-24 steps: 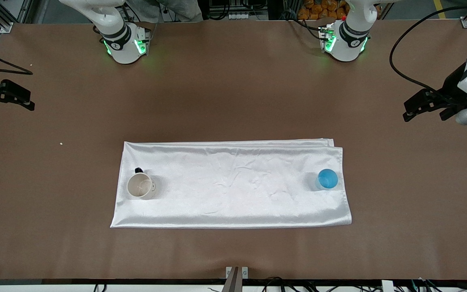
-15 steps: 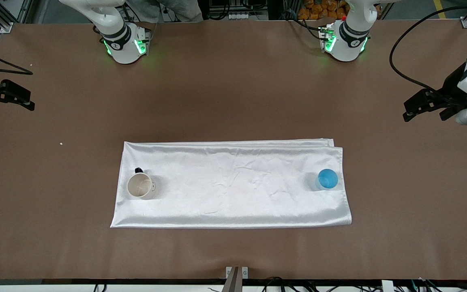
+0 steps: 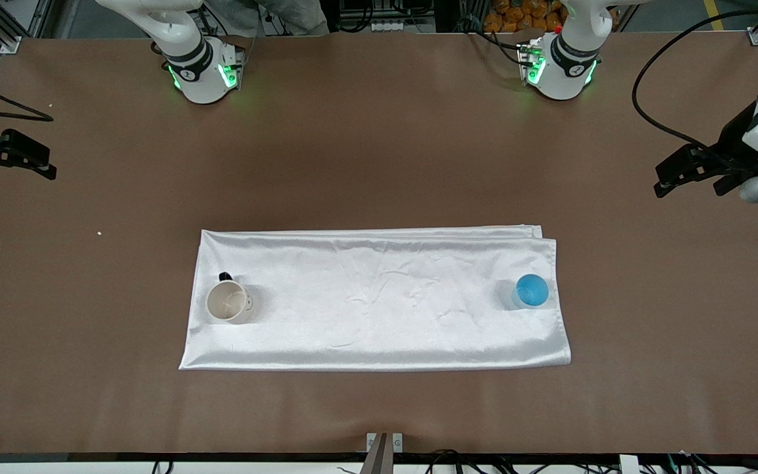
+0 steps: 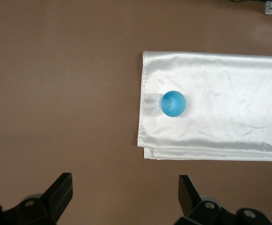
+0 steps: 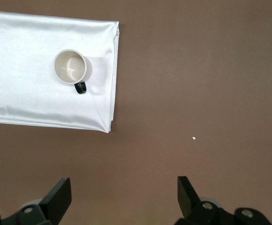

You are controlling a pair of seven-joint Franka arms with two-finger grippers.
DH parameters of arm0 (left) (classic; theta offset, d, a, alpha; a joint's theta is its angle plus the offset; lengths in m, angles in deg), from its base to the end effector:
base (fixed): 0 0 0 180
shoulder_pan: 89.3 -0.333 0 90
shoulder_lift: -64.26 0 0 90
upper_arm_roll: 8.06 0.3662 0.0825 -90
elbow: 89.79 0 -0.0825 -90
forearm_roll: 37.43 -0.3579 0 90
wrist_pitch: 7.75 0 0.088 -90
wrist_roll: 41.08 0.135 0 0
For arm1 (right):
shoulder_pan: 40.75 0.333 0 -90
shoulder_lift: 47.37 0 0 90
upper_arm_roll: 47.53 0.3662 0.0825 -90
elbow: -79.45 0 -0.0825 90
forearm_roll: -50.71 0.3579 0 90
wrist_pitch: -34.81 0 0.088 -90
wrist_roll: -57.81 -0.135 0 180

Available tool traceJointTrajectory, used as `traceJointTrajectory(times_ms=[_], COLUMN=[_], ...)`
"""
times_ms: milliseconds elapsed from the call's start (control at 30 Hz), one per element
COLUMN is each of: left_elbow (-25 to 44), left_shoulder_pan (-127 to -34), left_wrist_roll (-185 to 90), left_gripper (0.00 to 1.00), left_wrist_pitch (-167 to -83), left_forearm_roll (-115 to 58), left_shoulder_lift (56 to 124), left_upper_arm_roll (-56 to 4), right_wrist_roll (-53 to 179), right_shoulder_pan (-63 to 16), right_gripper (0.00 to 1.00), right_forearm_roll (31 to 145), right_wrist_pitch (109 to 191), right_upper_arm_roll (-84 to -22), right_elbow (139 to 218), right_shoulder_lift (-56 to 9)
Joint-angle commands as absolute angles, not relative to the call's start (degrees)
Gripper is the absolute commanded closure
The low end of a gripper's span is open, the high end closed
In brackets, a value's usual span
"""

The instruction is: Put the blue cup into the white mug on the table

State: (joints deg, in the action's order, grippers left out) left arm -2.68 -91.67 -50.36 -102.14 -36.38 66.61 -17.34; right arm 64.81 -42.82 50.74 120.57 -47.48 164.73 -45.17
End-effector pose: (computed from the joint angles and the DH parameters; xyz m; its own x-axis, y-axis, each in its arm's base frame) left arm 0.5496 -0.0668 0.6548 0.9957 0.0438 0.0813 0.0408 -0.9984 0.0385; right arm 0.5340 -0.0188 0.6563 0.9958 0.0869 -0.0297 0.0868 -0.9962 -0.0042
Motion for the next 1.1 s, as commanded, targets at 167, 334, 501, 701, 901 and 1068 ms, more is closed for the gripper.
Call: traceJointTrajectory(times_ms=[167,334,501,701,901,1068], left_elbow=[-2.9,-2.9,-2.9,-2.9,-2.9,-2.9], left_shoulder_pan=[-91.5,-91.4,-91.3,-91.4,-91.3,-91.2], left_wrist_roll=[-49.6,-49.9,-50.2,-50.3,-50.2,-50.3], left_gripper=[0.0,0.0,0.0,0.0,0.0,0.0], left_wrist_pitch=[-101.8,-101.8,-101.8,-101.8,-101.9,-102.1], left_forearm_roll=[-37.1,-37.2,-37.3,-37.5,-37.6,-37.5], left_shoulder_lift=[66.5,66.5,67.0,67.1,67.5,67.7], left_upper_arm_roll=[-17.5,-17.5,-17.5,-17.5,-17.5,-17.5], right_wrist_roll=[64.5,64.3,61.1,58.9,58.9,59.0], right_shoulder_pan=[-43.2,-43.2,-42.3,-41.9,-42.0,-42.0], right_gripper=[0.0,0.0,0.0,0.0,0.0,0.0], right_forearm_roll=[50.8,51.4,51.9,52.6,52.6,52.4], right_wrist_pitch=[121.6,123.8,127.4,131.1,135.1,138.8], right_upper_arm_roll=[-47.1,-47.0,-46.5,-45.2,-43.9,-42.7], right_elbow=[166.5,168.3,170.9,173.0,175.9,178.1], right_shoulder_lift=[-45.3,-45.3,-44.9,-43.4,-42.5,-41.5])
